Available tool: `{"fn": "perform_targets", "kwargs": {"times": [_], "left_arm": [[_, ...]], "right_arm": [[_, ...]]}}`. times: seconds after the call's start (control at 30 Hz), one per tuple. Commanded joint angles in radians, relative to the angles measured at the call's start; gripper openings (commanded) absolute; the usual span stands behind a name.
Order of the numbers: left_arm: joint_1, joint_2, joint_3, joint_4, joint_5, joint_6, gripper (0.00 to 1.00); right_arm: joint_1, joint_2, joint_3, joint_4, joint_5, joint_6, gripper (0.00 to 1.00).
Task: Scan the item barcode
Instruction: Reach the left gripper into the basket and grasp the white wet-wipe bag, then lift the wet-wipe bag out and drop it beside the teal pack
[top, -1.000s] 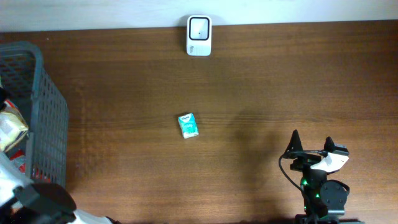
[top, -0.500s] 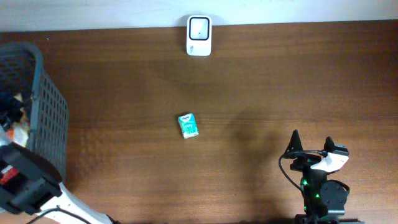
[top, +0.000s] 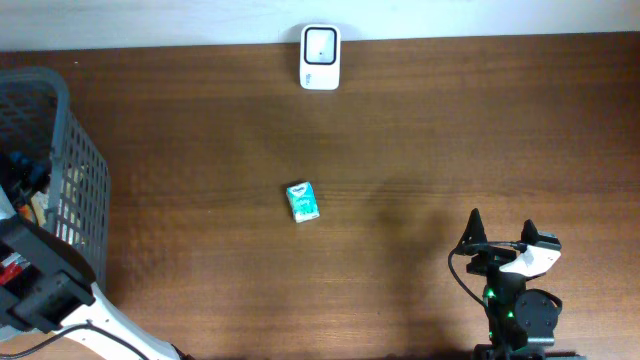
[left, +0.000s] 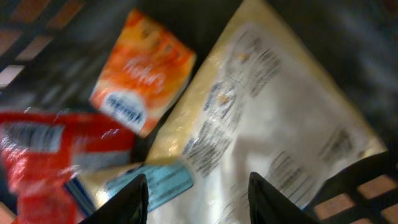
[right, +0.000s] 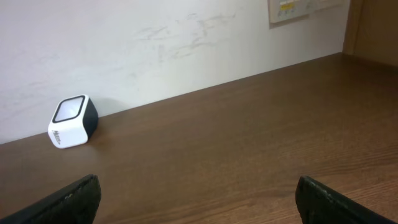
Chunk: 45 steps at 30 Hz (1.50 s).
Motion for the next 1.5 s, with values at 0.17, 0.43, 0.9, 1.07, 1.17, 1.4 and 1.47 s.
{"fn": "perform_targets", "kwargs": {"times": [0.17, 0.43, 0.9, 1.07, 1.17, 1.4, 1.47], "left_arm": [[0.002, -0.009, 0.106, -0.005, 0.295, 0.202, 0.52], [0.000, -0.039, 0.077, -0.092, 0.275, 0.267, 0.68], [0.002, -0.039, -0.293, 0.188, 0.152, 0.277, 0.54], [0.002, -0.040, -0.257, 0.163, 0.157, 0.269, 0.00], [0.002, -0.040, -0.179, 0.102, 0.179, 0.266, 0.00], [0.001, -0.057, 0.181, -0.122, 0.217, 0.213, 0.00], [0.001, -0.076, 0.318, -0.194, 0.217, 0.190, 0.00]], "right_arm": [[0.005, -0.008, -0.006, -0.006, -0.002, -0.004, 0.99], [0.005, -0.008, -0.006, -0.007, -0.002, -0.004, 0.99], [0.005, -0.008, -0.006, -0.006, -0.002, -0.004, 0.99], [0.005, -0.008, -0.006, -0.006, -0.002, -0.004, 0.99], [0.005, -0.008, -0.006, -0.006, -0.002, -0.004, 0.99], [0.005, -0.008, -0.006, -0.006, -0.002, -0.004, 0.99], [0.005, -0.008, -0.006, -0.006, -0.002, -0.004, 0.99]]}}
